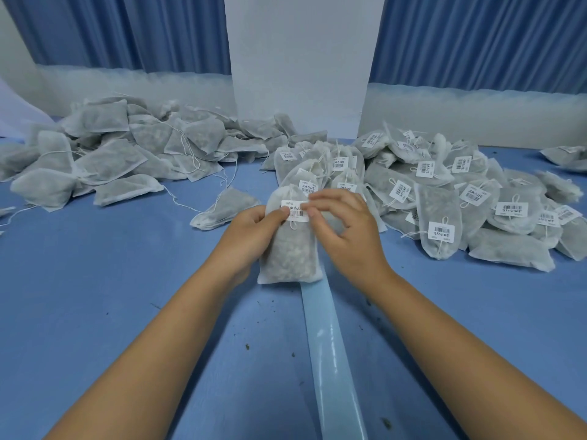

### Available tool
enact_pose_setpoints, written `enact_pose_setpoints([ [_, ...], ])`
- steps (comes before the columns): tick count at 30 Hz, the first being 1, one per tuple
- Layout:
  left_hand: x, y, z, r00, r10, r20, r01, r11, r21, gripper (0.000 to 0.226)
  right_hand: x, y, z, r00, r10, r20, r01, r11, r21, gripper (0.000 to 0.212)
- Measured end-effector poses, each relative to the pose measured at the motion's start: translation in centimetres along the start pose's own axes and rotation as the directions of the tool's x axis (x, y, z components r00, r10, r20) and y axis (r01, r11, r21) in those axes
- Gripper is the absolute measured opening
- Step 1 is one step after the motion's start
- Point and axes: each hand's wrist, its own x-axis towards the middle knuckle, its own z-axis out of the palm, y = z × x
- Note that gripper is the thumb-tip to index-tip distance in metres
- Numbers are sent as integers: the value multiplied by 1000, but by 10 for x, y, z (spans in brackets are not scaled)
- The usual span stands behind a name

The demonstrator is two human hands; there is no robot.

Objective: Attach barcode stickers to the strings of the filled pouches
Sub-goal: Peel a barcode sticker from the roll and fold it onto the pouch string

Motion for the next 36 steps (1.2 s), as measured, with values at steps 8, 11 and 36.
enact_pose_setpoints([
  [8,-6,4,2,992,29,119,-17,994,-105,24,12,4,-6,724,578,377,-687,547,479,8],
  [11,-6,5,1,983,20,183,12,985,-170,24,14,7,-7,679,535,503,-717,334,612,12],
  [36,36,-27,-64,894,227,-386,102,737,668,29,14,67,-29,717,697,4,-694,714,95,12],
])
